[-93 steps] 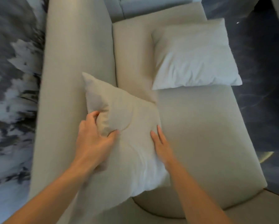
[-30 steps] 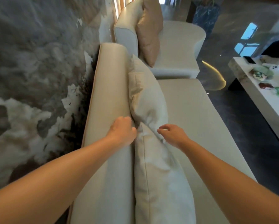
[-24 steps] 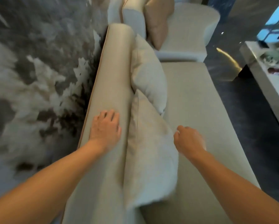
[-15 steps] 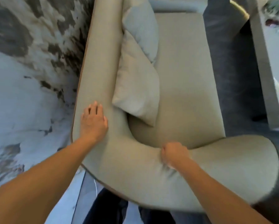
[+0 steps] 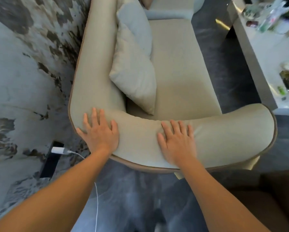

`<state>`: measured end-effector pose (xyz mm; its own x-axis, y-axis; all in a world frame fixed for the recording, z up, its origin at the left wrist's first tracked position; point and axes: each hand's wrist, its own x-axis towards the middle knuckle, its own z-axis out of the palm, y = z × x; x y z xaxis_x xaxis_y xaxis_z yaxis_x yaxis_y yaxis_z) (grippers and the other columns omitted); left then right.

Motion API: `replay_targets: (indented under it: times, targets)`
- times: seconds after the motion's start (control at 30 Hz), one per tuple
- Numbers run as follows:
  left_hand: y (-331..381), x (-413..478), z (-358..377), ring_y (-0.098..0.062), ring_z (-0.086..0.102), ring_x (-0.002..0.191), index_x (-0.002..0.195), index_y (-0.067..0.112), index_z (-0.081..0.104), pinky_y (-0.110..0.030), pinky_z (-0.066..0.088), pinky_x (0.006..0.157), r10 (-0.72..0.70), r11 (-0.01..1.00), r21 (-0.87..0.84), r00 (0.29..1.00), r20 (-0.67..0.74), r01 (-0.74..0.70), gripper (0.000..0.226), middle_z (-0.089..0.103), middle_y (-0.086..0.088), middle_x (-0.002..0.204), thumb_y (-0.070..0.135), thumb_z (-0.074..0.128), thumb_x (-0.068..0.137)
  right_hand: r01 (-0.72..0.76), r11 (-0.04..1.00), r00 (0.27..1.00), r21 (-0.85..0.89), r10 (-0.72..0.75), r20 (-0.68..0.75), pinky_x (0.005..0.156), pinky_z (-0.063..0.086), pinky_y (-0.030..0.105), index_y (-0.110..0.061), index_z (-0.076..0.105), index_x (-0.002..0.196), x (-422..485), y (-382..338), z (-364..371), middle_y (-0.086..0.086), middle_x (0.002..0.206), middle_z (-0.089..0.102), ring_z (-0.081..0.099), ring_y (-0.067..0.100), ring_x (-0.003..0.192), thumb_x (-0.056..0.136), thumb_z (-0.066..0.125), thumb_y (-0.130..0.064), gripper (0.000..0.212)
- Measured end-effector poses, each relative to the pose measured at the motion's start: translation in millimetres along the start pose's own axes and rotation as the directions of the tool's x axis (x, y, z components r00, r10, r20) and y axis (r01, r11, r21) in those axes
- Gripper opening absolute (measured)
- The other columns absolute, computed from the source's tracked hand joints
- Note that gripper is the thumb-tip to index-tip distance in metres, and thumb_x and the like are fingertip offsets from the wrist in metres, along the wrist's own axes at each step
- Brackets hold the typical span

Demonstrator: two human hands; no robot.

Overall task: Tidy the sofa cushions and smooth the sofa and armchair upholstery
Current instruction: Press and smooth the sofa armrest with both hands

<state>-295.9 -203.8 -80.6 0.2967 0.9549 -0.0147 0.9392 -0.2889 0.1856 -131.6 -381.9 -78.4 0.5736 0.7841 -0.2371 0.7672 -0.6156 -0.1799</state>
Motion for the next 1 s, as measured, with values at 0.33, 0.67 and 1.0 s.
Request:
replay_targets:
  times: [0.33, 0.67, 1.0]
  targets:
    - [0, -6, 6, -0.028, 0.009, 0.148, 0.144, 0.033, 0.039, -0.066, 0.006, 0.112, -0.045, 0.993, -0.116, 0.995, -0.089, 0.034, 0.053, 0.024, 0.003, 0.161, 0.045, 0.023, 0.095, -0.091, 0.996, 0.986, -0.003, 0.09, -0.138, 0.116, 0.006, 0.063, -0.039, 0.031, 0.148, -8, -7, 7, 0.002, 0.154, 0.039, 0.022, 0.03, 0.146, 0.093, 0.007, -0.06, 0.064]
    - [3, -36, 28, -0.025, 0.002, 0.148, 0.143, 0.042, 0.04, -0.06, 0.024, 0.111, -0.173, 0.921, -0.377, 0.971, -0.166, 0.1, 0.06, 0.02, 0.01, 0.161, 0.059, 0.037, 0.086, 0.009, 0.998, 0.981, -0.065, -0.022, -0.193, 0.112, 0.006, 0.064, -0.048, 0.023, 0.148, -12, 5, 20, 0.004, 0.158, 0.033, 0.02, 0.033, 0.146, 0.079, 0.003, -0.083, 0.081]
    - [9, 5, 33, -0.025, 0.006, 0.147, 0.14, 0.039, 0.046, -0.065, 0.029, 0.107, -0.191, 0.911, -0.403, 0.959, -0.211, 0.092, 0.053, 0.027, 0.009, 0.159, 0.053, 0.037, 0.09, 0.002, 0.997, 0.973, -0.073, -0.018, -0.23, 0.11, 0.013, 0.061, -0.047, 0.026, 0.145, 29, -10, 11, -0.001, 0.149, 0.042, 0.028, 0.03, 0.14, 0.081, 0.006, -0.08, 0.075]
